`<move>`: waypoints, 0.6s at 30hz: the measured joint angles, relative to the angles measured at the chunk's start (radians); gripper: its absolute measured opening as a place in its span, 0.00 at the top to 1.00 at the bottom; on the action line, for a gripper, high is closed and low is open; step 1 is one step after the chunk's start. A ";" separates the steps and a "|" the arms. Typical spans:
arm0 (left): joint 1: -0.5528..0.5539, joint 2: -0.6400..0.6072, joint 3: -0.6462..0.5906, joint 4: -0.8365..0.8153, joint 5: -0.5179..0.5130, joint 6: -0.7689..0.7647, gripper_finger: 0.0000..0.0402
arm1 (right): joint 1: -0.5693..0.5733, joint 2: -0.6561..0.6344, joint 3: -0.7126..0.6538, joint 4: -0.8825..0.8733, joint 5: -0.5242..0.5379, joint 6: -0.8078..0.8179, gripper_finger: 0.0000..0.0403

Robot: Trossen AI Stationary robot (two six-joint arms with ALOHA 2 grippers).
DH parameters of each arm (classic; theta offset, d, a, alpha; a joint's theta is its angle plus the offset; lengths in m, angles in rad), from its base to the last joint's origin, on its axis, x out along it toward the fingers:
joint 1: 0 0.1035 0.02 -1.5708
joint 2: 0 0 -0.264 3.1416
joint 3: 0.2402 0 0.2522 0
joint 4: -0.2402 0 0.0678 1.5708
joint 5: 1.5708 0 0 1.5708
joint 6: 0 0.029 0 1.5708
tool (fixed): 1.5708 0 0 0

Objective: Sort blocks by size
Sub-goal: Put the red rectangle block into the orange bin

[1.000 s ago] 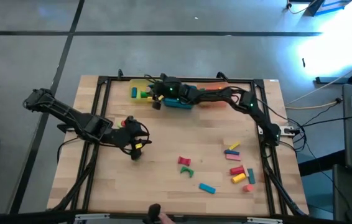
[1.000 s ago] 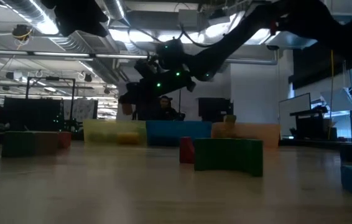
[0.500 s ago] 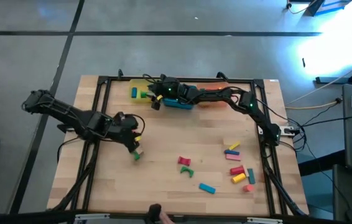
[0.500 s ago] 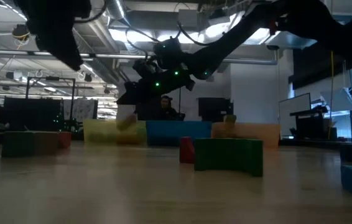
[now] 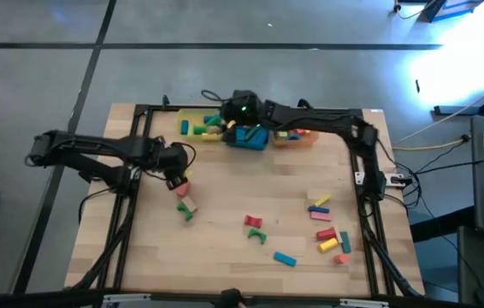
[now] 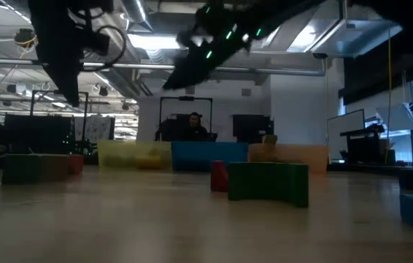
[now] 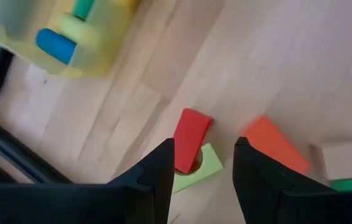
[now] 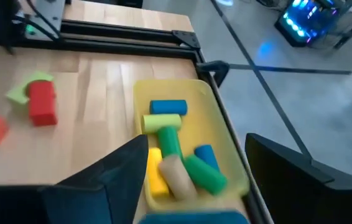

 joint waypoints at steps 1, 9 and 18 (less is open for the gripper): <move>0.021 0.008 0.000 0.001 0.016 0.029 0.67 | 0.000 -0.034 0.000 -0.041 0.000 0.000 0.33; 0.136 0.106 0.000 0.046 0.112 0.190 0.67 | 0.000 -0.303 0.000 -0.343 0.000 0.002 0.33; 0.190 0.261 0.000 0.050 0.144 0.331 0.67 | 0.000 -0.494 0.000 -0.645 -0.019 0.053 0.33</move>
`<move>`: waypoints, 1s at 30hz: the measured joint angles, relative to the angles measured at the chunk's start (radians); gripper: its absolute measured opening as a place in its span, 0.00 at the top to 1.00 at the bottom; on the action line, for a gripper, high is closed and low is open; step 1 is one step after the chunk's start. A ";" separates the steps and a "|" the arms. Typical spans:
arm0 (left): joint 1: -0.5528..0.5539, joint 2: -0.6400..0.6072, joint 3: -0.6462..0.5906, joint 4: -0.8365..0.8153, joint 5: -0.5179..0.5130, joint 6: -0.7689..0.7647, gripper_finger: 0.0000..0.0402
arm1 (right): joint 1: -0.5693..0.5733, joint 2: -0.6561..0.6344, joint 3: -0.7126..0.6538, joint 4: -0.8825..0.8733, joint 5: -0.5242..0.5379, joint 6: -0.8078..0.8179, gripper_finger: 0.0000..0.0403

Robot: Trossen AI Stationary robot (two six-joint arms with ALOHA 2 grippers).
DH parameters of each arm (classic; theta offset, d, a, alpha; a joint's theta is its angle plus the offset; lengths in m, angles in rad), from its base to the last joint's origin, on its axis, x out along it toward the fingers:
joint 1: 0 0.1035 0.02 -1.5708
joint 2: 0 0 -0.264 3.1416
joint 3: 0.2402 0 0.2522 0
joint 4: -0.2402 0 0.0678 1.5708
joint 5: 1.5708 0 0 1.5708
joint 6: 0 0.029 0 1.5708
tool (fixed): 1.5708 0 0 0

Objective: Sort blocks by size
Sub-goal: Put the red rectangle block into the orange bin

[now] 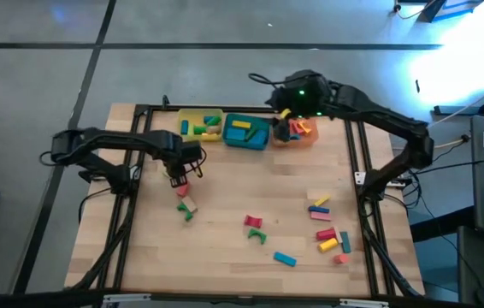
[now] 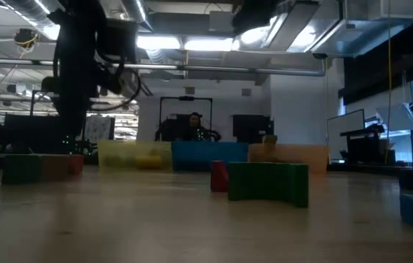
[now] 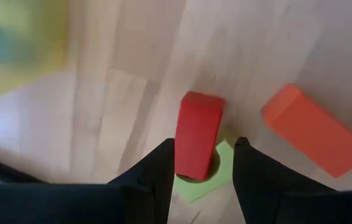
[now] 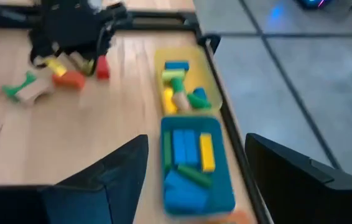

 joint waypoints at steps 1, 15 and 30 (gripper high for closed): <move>0.003 0.015 0.000 0.006 0.006 0.008 0.67 | 0.000 -0.011 0.000 -0.029 0.000 0.003 0.33; 0.063 0.166 0.000 0.048 0.022 0.081 0.67 | 0.001 -0.050 0.000 -0.262 -0.008 0.041 0.33; 0.119 0.233 0.003 0.084 0.067 0.110 0.76 | 0.001 -0.098 -0.001 -0.392 -0.008 0.067 0.33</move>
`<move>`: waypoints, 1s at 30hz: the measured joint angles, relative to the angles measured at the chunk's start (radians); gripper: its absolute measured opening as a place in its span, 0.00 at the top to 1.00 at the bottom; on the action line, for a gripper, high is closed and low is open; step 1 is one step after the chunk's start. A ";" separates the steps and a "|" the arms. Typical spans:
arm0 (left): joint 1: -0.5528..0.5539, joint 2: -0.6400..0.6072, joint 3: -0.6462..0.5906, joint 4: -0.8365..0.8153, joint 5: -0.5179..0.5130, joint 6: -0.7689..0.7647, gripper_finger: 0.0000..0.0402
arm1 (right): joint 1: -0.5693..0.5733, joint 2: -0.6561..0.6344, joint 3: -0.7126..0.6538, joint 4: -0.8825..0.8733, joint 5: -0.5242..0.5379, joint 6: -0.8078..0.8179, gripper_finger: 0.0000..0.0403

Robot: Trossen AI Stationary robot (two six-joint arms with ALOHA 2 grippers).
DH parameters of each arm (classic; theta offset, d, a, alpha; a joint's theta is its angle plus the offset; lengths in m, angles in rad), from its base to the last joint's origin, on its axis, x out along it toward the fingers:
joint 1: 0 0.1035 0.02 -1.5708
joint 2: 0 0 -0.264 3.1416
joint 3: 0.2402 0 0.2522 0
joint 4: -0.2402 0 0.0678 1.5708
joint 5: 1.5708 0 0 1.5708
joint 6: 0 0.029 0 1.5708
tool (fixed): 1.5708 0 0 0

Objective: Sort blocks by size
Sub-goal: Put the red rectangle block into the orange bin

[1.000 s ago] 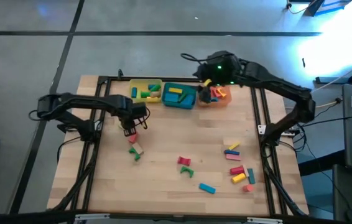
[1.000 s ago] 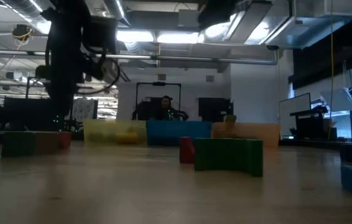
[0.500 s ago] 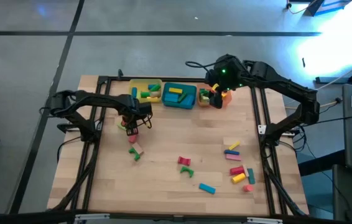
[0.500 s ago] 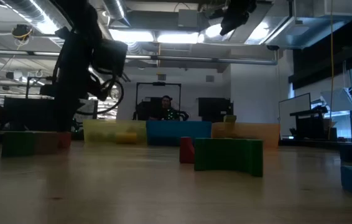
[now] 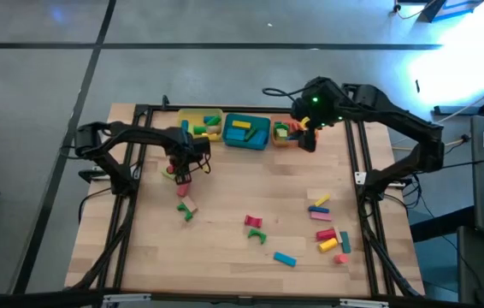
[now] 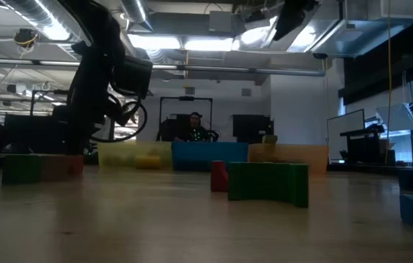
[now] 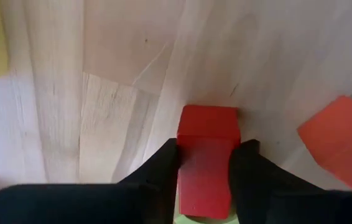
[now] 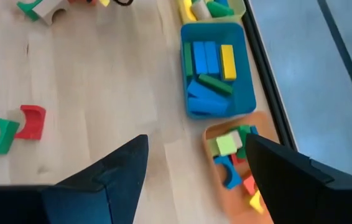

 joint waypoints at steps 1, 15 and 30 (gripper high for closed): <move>0.003 0.000 0.000 0.001 0.002 -0.003 0.78 | 0.000 -0.012 0.000 -0.011 0.000 0.011 0.33; 0.042 -0.019 -0.003 0.046 0.039 -0.083 0.96 | 0.000 -0.364 -0.375 0.204 0.008 0.074 0.33; 0.037 -0.054 0.127 -0.048 0.047 -0.164 0.96 | -0.001 -0.413 -0.559 0.323 0.008 0.076 0.33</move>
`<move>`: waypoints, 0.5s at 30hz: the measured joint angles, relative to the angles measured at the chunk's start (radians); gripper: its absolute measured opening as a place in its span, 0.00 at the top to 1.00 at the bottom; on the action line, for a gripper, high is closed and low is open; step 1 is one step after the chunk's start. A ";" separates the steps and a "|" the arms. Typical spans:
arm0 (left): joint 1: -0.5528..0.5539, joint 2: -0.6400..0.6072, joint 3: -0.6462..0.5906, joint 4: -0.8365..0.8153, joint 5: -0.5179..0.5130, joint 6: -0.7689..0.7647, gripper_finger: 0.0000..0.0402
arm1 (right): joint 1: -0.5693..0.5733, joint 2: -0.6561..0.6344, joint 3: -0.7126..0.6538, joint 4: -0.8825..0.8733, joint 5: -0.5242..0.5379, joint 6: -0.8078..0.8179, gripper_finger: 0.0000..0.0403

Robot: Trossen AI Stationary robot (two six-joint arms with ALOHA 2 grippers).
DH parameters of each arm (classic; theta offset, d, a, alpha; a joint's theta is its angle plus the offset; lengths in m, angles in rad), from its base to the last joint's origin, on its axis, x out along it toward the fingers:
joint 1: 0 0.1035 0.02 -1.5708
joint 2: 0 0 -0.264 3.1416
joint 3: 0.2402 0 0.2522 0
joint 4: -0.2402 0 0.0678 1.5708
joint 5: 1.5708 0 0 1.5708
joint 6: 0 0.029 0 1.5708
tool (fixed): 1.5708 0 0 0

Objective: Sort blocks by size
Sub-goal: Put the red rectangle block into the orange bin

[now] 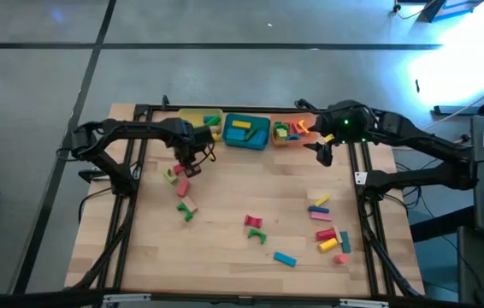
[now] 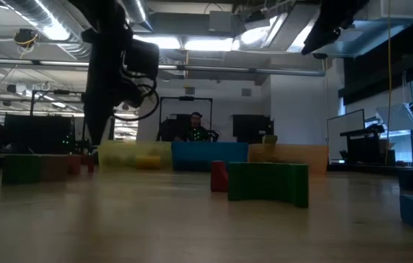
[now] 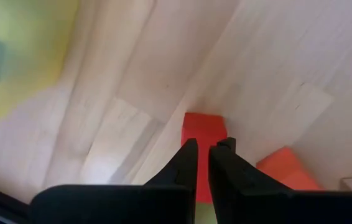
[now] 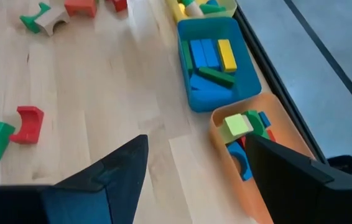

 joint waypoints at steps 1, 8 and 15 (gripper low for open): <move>0.000 0.000 0.007 0.001 0.000 0.000 0.96 | 0.000 0.000 -0.008 0.020 -0.001 0.002 0.33; -0.012 -0.001 0.015 -0.015 0.027 0.000 0.91 | 0.000 0.002 -0.098 0.098 -0.058 0.048 0.33; -0.012 -0.001 0.015 -0.073 0.027 -0.044 0.69 | 0.000 0.002 -0.180 0.143 -0.065 0.048 0.33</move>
